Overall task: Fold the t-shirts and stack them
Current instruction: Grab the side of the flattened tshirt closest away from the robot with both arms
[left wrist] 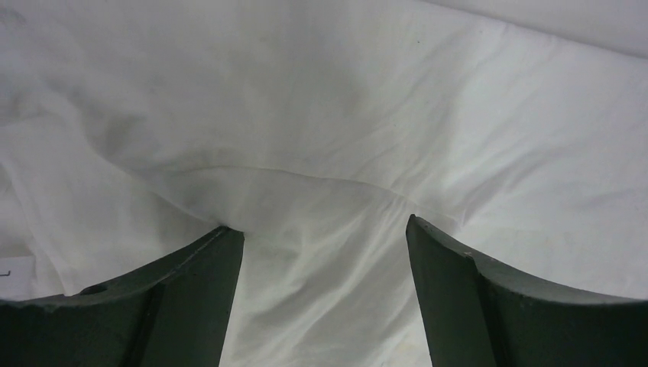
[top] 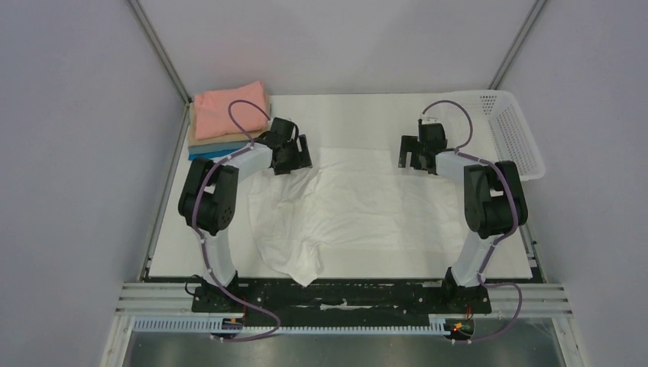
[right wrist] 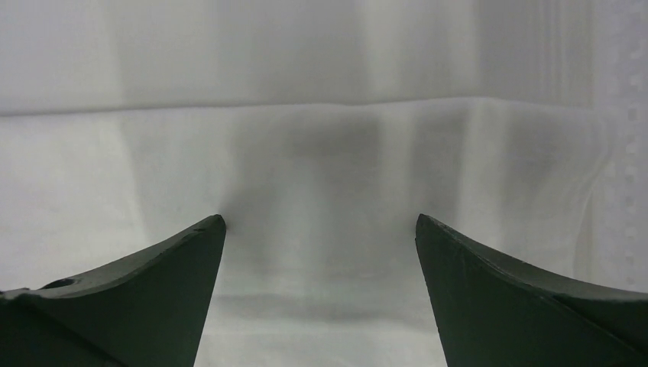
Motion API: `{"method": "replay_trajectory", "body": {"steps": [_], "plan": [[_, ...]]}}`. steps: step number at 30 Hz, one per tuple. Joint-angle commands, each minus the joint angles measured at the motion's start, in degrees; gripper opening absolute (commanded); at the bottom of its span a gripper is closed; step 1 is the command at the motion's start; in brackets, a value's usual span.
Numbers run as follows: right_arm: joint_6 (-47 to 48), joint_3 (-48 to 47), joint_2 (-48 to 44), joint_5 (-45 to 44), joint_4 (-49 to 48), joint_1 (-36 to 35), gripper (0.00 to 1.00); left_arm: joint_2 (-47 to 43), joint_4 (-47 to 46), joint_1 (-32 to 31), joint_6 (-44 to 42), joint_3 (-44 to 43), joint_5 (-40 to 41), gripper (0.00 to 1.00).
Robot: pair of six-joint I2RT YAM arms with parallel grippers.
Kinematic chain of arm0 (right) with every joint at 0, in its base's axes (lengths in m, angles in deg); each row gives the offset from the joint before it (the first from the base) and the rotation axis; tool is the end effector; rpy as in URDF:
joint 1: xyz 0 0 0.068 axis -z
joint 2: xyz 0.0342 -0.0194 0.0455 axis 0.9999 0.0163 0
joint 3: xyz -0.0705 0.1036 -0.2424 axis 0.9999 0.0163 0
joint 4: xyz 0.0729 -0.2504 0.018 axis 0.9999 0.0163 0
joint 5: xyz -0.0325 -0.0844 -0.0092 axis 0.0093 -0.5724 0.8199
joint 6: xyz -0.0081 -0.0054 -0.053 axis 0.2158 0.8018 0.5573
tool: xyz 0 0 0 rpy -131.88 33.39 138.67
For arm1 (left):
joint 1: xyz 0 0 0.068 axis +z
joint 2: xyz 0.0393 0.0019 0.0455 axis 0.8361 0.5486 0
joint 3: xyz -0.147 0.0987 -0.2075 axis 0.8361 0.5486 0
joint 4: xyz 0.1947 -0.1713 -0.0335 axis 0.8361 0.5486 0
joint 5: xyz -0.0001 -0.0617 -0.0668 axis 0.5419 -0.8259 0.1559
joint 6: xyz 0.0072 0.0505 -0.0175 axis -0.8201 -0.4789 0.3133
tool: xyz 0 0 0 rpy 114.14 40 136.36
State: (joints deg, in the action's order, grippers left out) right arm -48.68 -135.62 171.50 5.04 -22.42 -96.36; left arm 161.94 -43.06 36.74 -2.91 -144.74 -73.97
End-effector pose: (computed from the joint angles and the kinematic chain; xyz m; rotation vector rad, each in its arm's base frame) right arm 0.3723 0.0425 0.1542 0.1069 2.4019 -0.0385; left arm 0.3775 -0.1390 0.1655 -0.2133 2.5723 -0.3938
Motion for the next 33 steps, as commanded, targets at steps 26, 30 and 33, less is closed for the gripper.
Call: {"method": "replay_trajectory", "body": {"steps": [26,30,33], "plan": [[4.0,15.0,-27.6,-3.1,-0.4,-13.2,0.98,-38.6,14.1,-26.7,8.2,22.5,20.0,0.86],[1.6,22.6,-36.5,-5.3,-1.0,-13.2,0.98,-46.2,23.1,-41.6,17.6,28.6,25.4,0.84],[1.2,26.0,-41.8,-5.3,-0.7,-13.2,0.98,-48.3,31.2,-51.9,25.7,29.9,28.3,0.82]]}}
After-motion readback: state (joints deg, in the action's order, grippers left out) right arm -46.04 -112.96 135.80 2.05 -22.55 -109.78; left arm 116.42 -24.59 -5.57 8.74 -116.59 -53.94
